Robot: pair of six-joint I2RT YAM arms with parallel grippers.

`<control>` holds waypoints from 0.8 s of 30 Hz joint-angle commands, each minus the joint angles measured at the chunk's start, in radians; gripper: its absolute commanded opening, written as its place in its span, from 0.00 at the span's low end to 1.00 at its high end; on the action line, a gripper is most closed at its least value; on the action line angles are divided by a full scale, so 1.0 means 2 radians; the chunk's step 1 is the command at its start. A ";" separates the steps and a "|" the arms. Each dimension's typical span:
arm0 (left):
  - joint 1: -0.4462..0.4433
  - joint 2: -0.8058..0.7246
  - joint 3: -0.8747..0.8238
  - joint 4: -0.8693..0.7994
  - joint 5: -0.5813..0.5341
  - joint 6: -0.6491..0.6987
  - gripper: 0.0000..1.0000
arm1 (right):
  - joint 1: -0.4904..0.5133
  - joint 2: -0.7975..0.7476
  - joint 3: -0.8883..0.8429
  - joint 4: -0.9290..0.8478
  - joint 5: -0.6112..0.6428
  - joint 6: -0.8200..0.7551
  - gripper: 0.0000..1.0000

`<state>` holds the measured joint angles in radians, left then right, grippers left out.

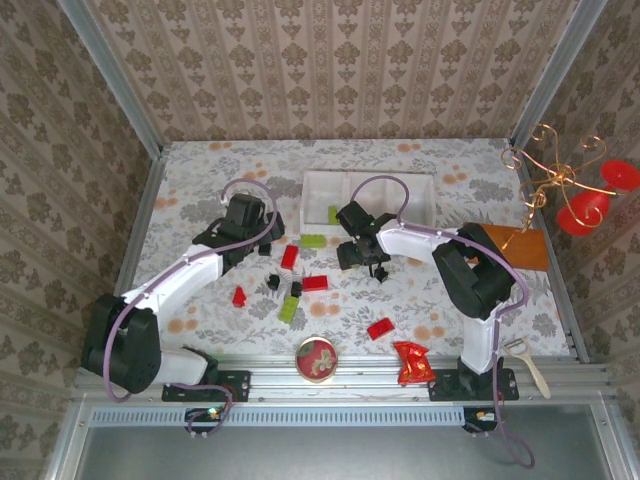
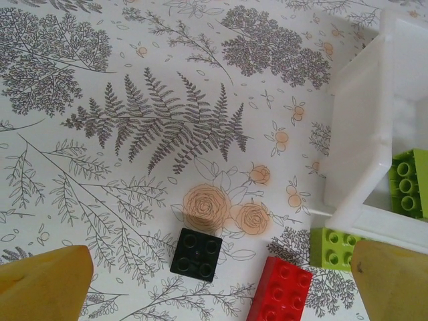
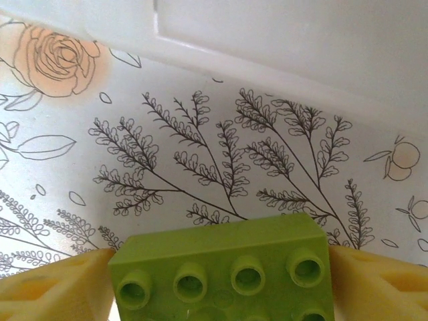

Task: Sort the legos into containers by color
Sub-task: Pick up the lego from the center of the table.

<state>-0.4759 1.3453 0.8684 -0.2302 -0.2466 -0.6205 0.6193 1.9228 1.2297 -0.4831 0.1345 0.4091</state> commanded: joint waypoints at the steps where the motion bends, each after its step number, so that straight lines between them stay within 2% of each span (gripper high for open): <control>1: 0.005 -0.012 -0.007 0.006 0.006 -0.013 1.00 | 0.012 0.019 0.009 -0.016 -0.016 -0.009 0.75; 12: 0.007 -0.014 -0.011 0.008 0.011 -0.015 1.00 | 0.019 0.009 0.012 -0.024 0.000 -0.007 0.60; 21: 0.008 -0.024 -0.018 0.007 0.009 -0.015 1.00 | 0.020 -0.041 0.013 -0.038 0.007 -0.001 0.55; 24: 0.024 -0.028 -0.022 0.008 0.009 -0.015 1.00 | 0.021 -0.061 0.018 -0.038 0.007 -0.001 0.54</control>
<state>-0.4469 1.3144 0.8352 -0.2230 -0.2287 -0.6342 0.6567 1.8687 1.2427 -0.5293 0.1490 0.3962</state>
